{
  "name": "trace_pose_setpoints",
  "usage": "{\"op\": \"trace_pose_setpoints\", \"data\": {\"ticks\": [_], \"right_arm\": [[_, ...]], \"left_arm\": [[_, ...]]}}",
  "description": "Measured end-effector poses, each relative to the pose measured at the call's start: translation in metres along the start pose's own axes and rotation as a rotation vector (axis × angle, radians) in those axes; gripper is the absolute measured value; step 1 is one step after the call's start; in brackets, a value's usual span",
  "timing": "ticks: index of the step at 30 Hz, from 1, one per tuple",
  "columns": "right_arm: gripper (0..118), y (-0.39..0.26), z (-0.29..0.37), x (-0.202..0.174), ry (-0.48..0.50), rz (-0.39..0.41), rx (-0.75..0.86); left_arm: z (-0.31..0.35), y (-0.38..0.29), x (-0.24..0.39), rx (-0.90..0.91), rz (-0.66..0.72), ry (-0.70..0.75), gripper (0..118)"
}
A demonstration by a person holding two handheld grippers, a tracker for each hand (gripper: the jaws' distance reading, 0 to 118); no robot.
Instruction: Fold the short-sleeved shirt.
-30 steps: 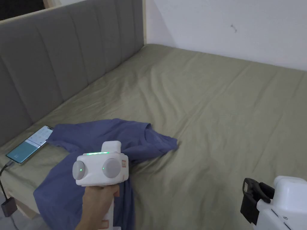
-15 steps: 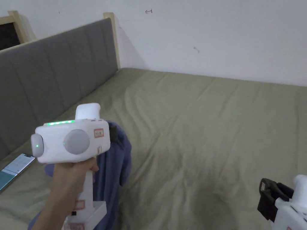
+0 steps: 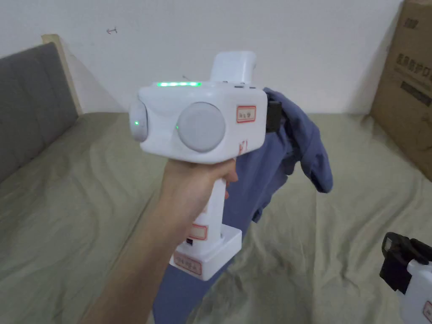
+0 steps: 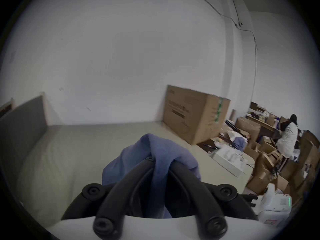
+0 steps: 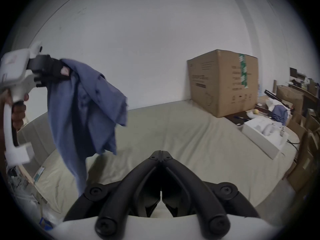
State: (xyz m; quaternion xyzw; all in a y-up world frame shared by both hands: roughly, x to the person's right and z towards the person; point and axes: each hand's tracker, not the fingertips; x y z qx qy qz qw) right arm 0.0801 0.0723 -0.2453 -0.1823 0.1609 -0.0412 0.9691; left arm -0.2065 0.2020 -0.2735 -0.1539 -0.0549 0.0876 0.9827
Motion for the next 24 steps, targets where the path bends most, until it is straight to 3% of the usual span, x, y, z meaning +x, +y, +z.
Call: {"op": "trace_pose_setpoints", "data": {"ticks": [5, 9, 11, 15, 17, 18, 19, 20, 21, 24], "right_arm": [[0, -0.012, 0.006, 0.042, -0.099, -0.025, -0.057], [0, -0.025, 0.006, 0.061, -0.126, -0.046, -0.108], [0, -0.031, 0.004, 0.066, -0.139, -0.027, -0.134], [0, -0.036, -0.002, 0.066, -0.152, 0.001, -0.174], [0, -0.036, -0.006, 0.064, -0.147, -0.004, -0.18], [0, -0.036, -0.008, 0.062, -0.147, -0.007, -0.183], [0, -0.035, -0.009, 0.06, -0.145, -0.01, -0.184], [0, -0.035, -0.01, 0.058, -0.138, -0.01, -0.182], [0, -0.035, -0.01, 0.056, -0.131, -0.007, -0.182], [0, -0.035, -0.013, 0.048, -0.109, 0.015, -0.191]], "left_arm": [[-0.087, -0.136, 0.027, -0.346, 0.126, -0.059, 0], [-0.11, -0.263, 0.029, -0.661, 0.209, -0.047, 0], [-0.104, -0.292, 0.023, -0.641, 0.243, -0.035, 0], [-0.097, -0.281, 0.013, -0.585, 0.292, -0.037, 2], [-0.1, -0.274, 0.014, -0.599, 0.236, -0.047, 19], [-0.099, -0.273, 0.015, -0.609, 0.215, -0.056, 42], [-0.098, -0.273, 0.015, -0.608, 0.202, -0.057, 83], [-0.095, -0.271, 0.016, -0.609, 0.2, -0.055, 109], [-0.091, -0.271, 0.016, -0.612, 0.201, -0.051, 118], [-0.074, -0.258, 0.01, -0.586, 0.217, -0.065, 116]]}}
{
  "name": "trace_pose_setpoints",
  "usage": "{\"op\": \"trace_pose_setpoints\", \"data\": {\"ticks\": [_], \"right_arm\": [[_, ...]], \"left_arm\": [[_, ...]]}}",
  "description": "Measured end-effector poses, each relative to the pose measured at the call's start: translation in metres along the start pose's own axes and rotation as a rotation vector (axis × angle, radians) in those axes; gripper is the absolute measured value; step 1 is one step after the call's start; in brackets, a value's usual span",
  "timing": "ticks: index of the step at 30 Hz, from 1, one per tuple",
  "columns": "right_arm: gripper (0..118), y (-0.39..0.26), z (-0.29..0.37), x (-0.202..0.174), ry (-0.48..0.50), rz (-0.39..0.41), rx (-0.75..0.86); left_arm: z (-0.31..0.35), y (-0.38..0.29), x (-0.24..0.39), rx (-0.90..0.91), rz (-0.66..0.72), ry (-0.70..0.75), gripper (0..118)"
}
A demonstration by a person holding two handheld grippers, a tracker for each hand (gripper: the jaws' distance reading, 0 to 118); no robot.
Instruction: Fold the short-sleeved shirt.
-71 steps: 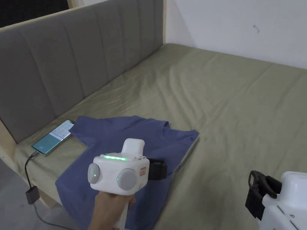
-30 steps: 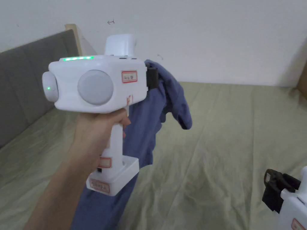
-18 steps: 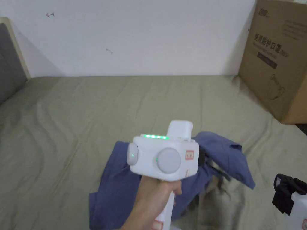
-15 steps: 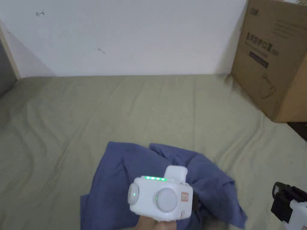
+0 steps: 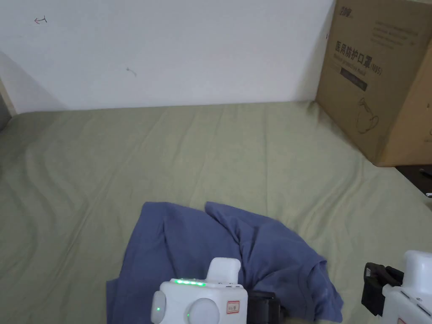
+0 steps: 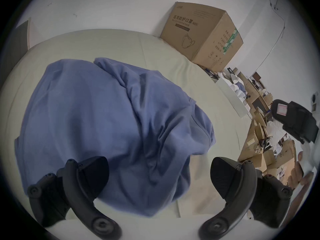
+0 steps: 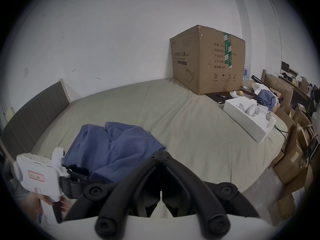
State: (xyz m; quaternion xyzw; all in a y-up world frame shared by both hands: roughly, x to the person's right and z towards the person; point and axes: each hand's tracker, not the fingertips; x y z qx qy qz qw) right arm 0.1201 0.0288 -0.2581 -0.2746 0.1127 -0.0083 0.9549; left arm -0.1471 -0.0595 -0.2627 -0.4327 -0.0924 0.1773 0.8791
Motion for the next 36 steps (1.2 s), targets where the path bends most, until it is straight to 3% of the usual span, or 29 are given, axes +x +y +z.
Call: {"op": "trace_pose_setpoints", "data": {"ticks": [3, 5, 6, 7, 10, 11, 13, 20, 21, 22, 24, 25, 31, 34, 36], "right_arm": [[0, 0.002, -0.004, -0.006, 0.015, 0.019, -0.006], [0, 0.004, -0.007, -0.01, 0.028, 0.028, -0.007], [0, 0.005, -0.01, -0.013, 0.035, 0.032, -0.009], [0, 0.006, -0.013, -0.016, 0.045, 0.038, -0.013], [0, 0.007, -0.023, -0.026, 0.07, 0.053, -0.024], [0, 0.008, -0.027, -0.03, 0.081, 0.056, -0.032], [0, 0.009, -0.036, -0.037, 0.103, 0.054, -0.045], [0, 0.009, -0.078, -0.058, 0.143, 0.035, -0.107], [0, 0.009, -0.083, -0.059, 0.145, 0.029, -0.116], [0, 0.008, -0.089, -0.061, 0.143, 0.02, -0.127], [0, 0.007, -0.097, -0.062, 0.15, 0.01, -0.146], [0, 0.007, -0.102, -0.063, 0.155, 0.01, -0.154], [0, 0.005, -0.124, -0.072, 0.15, 0.039, -0.19], [0, 0.003, -0.129, -0.073, 0.149, 0.033, -0.208], [0, 0.003, -0.129, -0.073, 0.153, 0.03, -0.212]], "left_arm": [[0.026, 0.011, -0.008, -0.024, -0.016, 0.052, 116], [0.048, 0.02, -0.02, 0.038, -0.029, 0.061, 107], [0.056, 0.025, -0.025, 0.064, -0.02, 0.068, 94], [0.064, 0.033, -0.033, 0.073, -0.004, 0.071, 64], [0.074, 0.055, -0.063, 0.106, 0.026, 0.108, 2], [0.074, 0.064, -0.072, 0.1, 0.017, 0.165, 0], [0.069, 0.082, -0.094, 0.077, -0.022, 0.217, 0], [0.035, 0.153, -0.18, 0.083, 0.055, 0.27, 0], [0.029, 0.159, -0.19, 0.089, 0.081, 0.269, 4], [0.021, 0.168, -0.201, 0.095, 0.09, 0.273, 34], [0.005, 0.181, -0.217, 0.06, 0.109, 0.299, 106], [-0.005, 0.186, -0.223, 0.016, 0.102, 0.313, 117], [-0.05, 0.203, -0.245, 0.018, 0.056, 0.354, 115], [-0.076, 0.208, -0.25, -0.072, 0.061, 0.396, 115], [-0.087, 0.205, -0.252, -0.083, 0.042, 0.404, 108]]}}
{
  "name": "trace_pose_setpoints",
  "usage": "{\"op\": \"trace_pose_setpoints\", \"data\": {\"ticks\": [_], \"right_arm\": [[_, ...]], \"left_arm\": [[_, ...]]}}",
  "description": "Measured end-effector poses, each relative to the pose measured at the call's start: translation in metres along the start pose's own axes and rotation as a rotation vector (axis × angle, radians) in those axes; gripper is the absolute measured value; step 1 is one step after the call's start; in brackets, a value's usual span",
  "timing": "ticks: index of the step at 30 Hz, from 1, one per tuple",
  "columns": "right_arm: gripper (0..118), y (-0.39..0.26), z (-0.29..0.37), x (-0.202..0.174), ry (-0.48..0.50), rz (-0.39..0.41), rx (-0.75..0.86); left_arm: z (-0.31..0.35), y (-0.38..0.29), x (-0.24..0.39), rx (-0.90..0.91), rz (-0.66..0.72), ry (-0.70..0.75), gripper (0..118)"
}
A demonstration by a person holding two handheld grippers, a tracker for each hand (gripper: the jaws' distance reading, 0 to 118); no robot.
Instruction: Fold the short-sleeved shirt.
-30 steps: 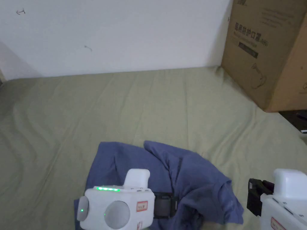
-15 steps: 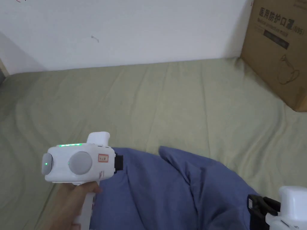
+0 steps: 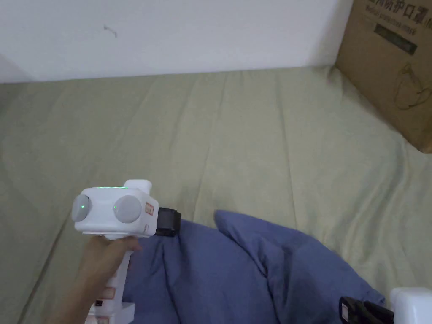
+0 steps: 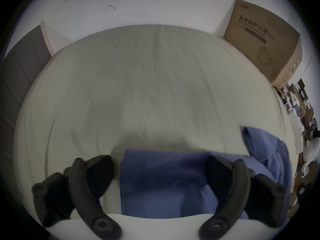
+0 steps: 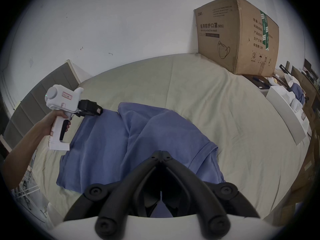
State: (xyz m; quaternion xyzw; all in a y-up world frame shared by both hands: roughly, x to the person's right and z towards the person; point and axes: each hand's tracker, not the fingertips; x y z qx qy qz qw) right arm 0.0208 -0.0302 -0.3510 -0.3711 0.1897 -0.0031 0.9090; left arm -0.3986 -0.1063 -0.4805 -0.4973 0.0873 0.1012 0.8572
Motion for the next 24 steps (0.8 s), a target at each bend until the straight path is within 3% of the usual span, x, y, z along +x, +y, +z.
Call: {"op": "trace_pose_setpoints", "data": {"ticks": [2, 3, 6, 7, 12, 15, 17, 19, 20, 24], "right_arm": [[0, 0.0, -0.001, 0.0, -0.001, 0.004, -0.003], [0, 0.0, -0.002, 0.001, -0.005, 0.005, -0.005], [0, -0.001, -0.009, 0.004, -0.002, -0.009, -0.02], [0, -0.001, -0.01, 0.005, -0.005, -0.018, -0.025], [0, 0.017, -0.014, 0.011, 0.049, -0.018, -0.016], [2, 0.045, -0.039, 0.017, 0.106, 0.087, -0.058], [43, 0.064, -0.064, 0.018, 0.082, 0.137, -0.075], [103, 0.079, -0.097, 0.023, 0.12, 0.131, -0.089], [109, 0.084, -0.116, 0.024, 0.149, 0.117, -0.134], [105, 0.093, -0.165, 0.022, 0.181, 0.116, -0.286]], "left_arm": [[0.002, -0.005, 0.009, 0.025, -0.016, 0.051, 101], [0.007, -0.006, 0.011, 0.038, -0.018, 0.053, 92], [0.021, -0.007, 0.017, 0.07, -0.113, 0.078, 39], [0.023, -0.007, 0.015, 0.075, -0.106, 0.07, 10], [0.045, -0.009, 0.011, 0.099, -0.045, 0.009, 8], [0.071, -0.013, 0.005, 0.149, 0.042, -0.051, 8], [0.086, -0.02, 0.003, 0.168, 0.042, -0.05, 8], [0.1, -0.03, 0.003, 0.182, 0.022, -0.044, 8], [0.105, -0.034, 0.002, 0.185, 0.022, -0.046, 8], [0.129, -0.056, -0.004, 0.198, 0.028, -0.069, 8]]}}
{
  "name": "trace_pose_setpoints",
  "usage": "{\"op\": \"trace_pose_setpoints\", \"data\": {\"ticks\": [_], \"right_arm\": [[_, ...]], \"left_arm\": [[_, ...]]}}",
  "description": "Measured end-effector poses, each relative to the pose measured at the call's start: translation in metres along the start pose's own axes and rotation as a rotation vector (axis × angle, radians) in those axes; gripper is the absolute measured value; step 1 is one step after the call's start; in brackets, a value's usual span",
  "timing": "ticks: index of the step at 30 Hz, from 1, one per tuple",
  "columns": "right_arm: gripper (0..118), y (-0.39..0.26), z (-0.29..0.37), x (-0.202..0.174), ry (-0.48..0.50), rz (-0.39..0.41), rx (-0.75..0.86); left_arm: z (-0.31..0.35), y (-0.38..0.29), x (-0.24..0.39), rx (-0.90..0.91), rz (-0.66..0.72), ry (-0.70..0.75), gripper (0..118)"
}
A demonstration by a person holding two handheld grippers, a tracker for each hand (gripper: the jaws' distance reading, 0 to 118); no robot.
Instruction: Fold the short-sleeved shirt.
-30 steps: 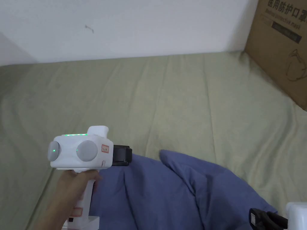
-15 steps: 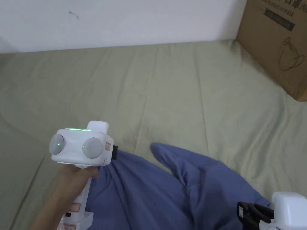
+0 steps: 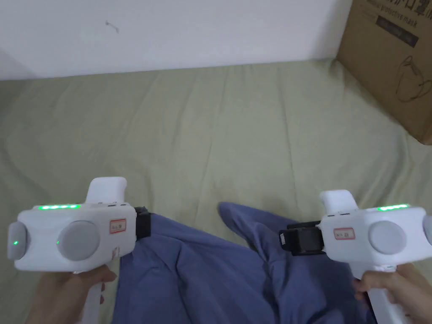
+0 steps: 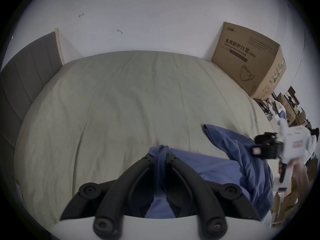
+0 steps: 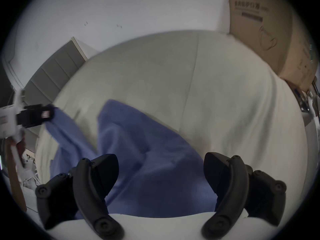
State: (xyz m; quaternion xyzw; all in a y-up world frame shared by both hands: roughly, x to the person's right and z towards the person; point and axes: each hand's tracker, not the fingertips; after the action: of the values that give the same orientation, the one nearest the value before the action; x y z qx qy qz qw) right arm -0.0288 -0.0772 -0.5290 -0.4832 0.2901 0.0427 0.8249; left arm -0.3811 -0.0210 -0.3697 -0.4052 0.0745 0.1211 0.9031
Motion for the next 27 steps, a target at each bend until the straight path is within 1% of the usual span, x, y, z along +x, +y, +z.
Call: {"op": "trace_pose_setpoints", "data": {"ticks": [2, 3, 4, 6, 7, 8, 9, 10, 11, 12, 13, 14, 15, 18, 20, 22, 24, 27], "right_arm": [[104, 0.001, -0.02, -0.001, -0.104, 0.022, -0.09], [100, -0.002, -0.024, -0.001, -0.086, 0.04, -0.094], [101, -0.004, -0.027, -0.001, -0.077, 0.059, -0.079], [100, -0.003, -0.02, -0.003, -0.08, 0.043, -0.07], [96, -0.001, -0.017, -0.002, -0.082, 0.039, -0.073], [86, 0.0, -0.014, 0.0, -0.098, 0.021, -0.078], [70, 0.002, -0.011, 0.002, -0.122, 0.002, -0.069], [45, 0.003, -0.005, 0.005, -0.133, -0.01, -0.056], [17, 0.003, 0.001, 0.008, -0.137, -0.022, -0.048], [4, 0.004, 0.004, 0.013, -0.14, -0.041, -0.046], [4, 0.005, 0.009, 0.02, -0.069, -0.119, -0.057], [4, 0.005, 0.014, 0.023, -0.05, -0.16, -0.053], [4, 0.005, 0.02, 0.025, -0.063, -0.182, -0.046], [4, 0.008, 0.049, 0.023, -0.091, -0.168, 0.001], [4, 0.017, 0.079, 0.023, -0.089, -0.145, 0.052], [4, 0.03, 0.11, 0.024, -0.099, -0.148, 0.109], [4, 0.043, 0.147, 0.027, -0.102, -0.167, 0.178], [4, 0.065, 0.208, 0.03, -0.084, -0.188, 0.301]], "left_arm": [[0.012, -0.008, -0.002, 0.008, 0.003, 0.004, 8], [0.016, -0.011, -0.003, 0.01, 0.005, 0.006, 8], [0.019, -0.014, -0.004, 0.011, 0.0, 0.003, 8], [0.022, -0.016, -0.005, 0.003, -0.013, -0.005, 8], [0.023, -0.016, -0.006, -0.003, -0.009, -0.014, 8], [0.025, -0.017, -0.007, -0.003, 0.003, -0.025, 8], [0.026, -0.016, -0.008, -0.004, 0.012, -0.024, 8], [0.03, -0.017, -0.008, -0.001, 0.018, -0.028, 8], [0.034, -0.018, -0.008, 0.01, 0.017, -0.034, 8], [0.037, -0.018, -0.007, 0.011, 0.014, -0.032, 8], [0.042, -0.017, -0.006, 0.01, 0.012, -0.024, 8], [0.046, -0.016, -0.007, 0.018, 0.011, -0.018, 8], [0.052, -0.015, -0.008, 0.027, 0.017, -0.014, 8], [0.075, -0.008, -0.015, 0.055, 0.038, -0.011, 8], [0.095, 0.001, -0.018, 0.093, 0.013, 0.028, 8], [0.118, 0.012, -0.025, 0.138, 0.028, 0.068, 8], [0.144, 0.025, -0.033, 0.194, 0.057, 0.08, 8], [0.188, 0.048, -0.045, 0.284, 0.042, 0.146, 8]]}}
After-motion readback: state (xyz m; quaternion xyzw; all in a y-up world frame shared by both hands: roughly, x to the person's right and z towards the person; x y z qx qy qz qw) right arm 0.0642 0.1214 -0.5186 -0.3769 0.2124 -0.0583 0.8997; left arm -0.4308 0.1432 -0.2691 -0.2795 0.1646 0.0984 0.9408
